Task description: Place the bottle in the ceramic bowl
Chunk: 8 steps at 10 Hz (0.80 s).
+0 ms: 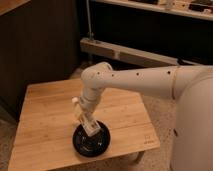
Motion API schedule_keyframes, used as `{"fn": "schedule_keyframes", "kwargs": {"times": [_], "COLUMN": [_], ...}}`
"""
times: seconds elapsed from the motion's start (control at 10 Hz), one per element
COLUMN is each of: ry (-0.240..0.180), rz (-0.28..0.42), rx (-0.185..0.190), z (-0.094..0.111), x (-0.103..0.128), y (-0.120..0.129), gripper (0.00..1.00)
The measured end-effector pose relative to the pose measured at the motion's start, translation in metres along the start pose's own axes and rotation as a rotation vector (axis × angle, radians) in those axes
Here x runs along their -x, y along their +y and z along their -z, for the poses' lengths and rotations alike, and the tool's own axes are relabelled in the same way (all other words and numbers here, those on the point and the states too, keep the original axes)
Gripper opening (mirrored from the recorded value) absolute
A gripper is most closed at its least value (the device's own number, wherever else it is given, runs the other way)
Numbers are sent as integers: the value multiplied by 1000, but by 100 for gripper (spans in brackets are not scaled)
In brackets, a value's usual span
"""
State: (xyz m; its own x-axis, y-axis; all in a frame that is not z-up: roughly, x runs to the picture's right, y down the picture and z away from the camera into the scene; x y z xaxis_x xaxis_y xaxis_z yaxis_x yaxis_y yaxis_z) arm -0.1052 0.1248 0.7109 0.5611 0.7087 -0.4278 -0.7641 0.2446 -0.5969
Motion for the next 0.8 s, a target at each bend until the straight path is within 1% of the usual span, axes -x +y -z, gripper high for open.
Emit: {"fn": "schedule_keyframes", "kwargs": {"times": [0.1,0.3,0.4,0.5,0.6,0.7,0.8], "ry": [-4,-22,-34,-42,-46,-45,-34], "rz": [29,38,38,43,48,56,65], "rx": [9,6,6,11,23,38,54], "z": [-2,0,1,0,-2,-5,-12], "x": [-2,-4,-4,-5,-7,-10,-12], "y": [7,5,2,2,-1,-5,-8], "gripper": [20,37,47,60,69,77,80]}}
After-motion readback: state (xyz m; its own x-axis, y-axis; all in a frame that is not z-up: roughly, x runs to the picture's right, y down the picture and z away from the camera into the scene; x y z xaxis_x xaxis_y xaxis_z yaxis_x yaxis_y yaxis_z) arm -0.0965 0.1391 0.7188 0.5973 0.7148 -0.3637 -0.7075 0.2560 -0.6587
